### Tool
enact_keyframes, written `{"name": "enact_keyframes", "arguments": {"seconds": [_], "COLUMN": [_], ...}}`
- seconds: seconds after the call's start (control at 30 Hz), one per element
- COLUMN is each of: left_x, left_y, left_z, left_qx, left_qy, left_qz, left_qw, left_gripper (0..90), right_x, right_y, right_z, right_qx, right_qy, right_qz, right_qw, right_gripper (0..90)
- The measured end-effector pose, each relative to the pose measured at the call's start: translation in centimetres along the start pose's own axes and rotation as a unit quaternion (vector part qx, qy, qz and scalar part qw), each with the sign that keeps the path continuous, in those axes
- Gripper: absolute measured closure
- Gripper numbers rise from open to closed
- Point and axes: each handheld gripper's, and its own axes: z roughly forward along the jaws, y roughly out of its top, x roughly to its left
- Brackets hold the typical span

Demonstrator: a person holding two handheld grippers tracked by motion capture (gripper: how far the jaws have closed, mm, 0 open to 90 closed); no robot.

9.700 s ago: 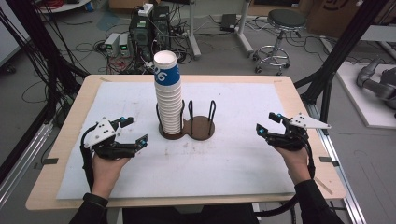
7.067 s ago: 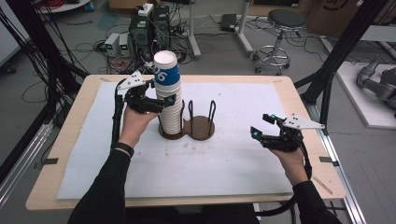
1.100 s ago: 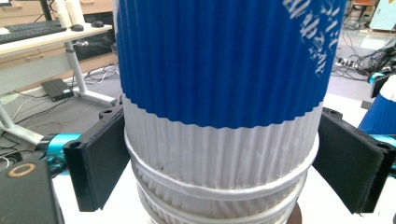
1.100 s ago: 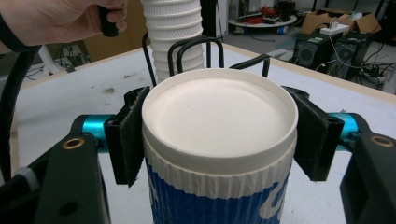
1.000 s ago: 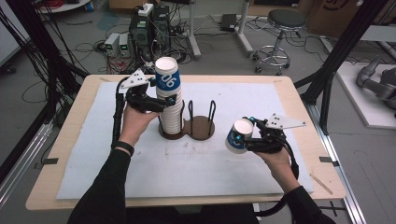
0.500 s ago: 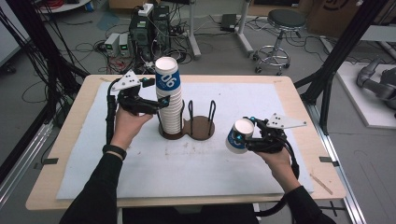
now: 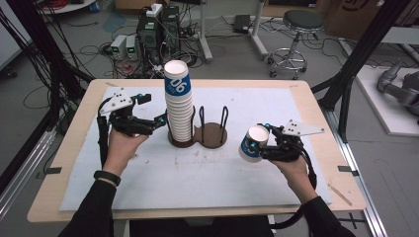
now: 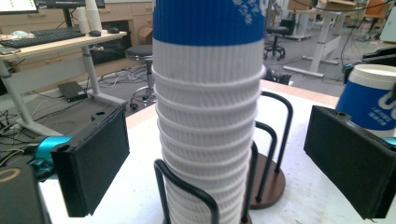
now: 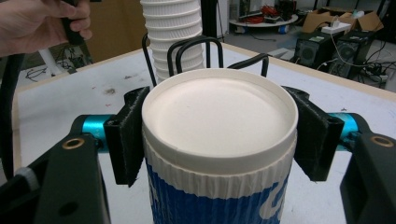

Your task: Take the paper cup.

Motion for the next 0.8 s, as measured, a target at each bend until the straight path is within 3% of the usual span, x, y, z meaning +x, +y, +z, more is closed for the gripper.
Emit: {"name": "enact_keyframes", "arguments": {"seconds": [0.07, 0.27, 0.53, 0.8], "left_x": [-0.3, -1.4, -3.2, -4.8], "left_y": [-0.3, -1.9, -4.7, -6.3], "left_z": [-0.3, -1.0, -1.6, -2.0], "left_qx": [0.003, 0.011, 0.019, 0.028], "left_qy": [0.005, -0.006, -0.018, -0.004], "left_qz": [0.01, 0.01, -0.005, 0.008], "left_qw": [0.9999, 0.9999, 0.9997, 0.9996], "left_gripper": [6.6, 6.6, 6.6, 6.7], "right_x": [0.0, -0.2, -0.4, -0.6], "right_y": [0.0, 0.0, 0.0, -0.1], "right_z": [0.0, 0.2, 0.5, 0.4], "right_qx": [0.002, 0.002, 0.003, 0.002], "right_qy": [0.001, 0.001, 0.001, -0.002], "right_qz": [0.001, 0.004, 0.008, 0.011], "right_qw": [1.0, 1.0, 1.0, 0.9999], "right_gripper": [29.7, 29.8, 29.8, 29.7]}}
